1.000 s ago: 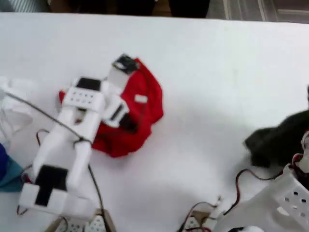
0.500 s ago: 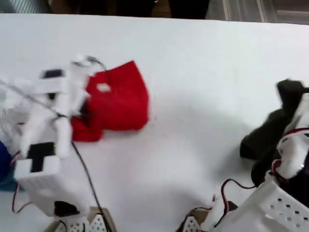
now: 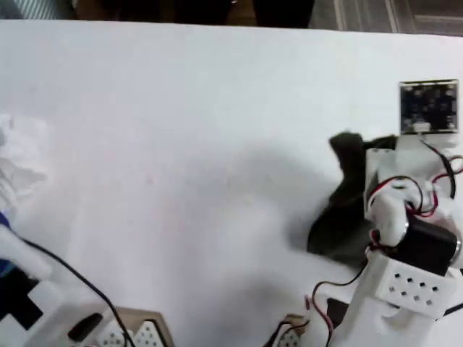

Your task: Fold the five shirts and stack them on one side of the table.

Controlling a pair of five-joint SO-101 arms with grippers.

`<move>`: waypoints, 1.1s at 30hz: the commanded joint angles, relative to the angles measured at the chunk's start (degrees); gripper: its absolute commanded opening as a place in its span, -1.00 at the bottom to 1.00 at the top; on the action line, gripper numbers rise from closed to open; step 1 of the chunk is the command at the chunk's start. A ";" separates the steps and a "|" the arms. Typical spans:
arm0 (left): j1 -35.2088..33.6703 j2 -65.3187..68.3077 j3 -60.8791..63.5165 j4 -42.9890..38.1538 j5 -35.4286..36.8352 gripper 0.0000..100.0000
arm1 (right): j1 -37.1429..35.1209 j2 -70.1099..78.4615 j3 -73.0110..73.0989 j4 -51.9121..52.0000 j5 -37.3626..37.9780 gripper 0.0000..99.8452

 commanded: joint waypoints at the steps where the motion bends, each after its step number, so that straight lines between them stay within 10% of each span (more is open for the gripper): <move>1: -2.37 -1.67 1.36 -1.41 -3.87 -0.95 | -2.68 -1.54 0.09 -0.22 -0.18 -0.96; 11: -6.33 10.81 25.98 -22.15 -8.00 -0.91 | -7.16 -1.27 3.16 0.13 -0.18 -0.96; 19: -12.84 17.32 19.03 -22.95 -7.03 -0.33 | -14.02 -1.19 6.24 -0.13 -2.90 -0.96; 33: -21.98 17.41 -4.18 -25.05 18.90 -0.41 | -32.40 -1.10 5.54 -3.21 -14.33 -0.51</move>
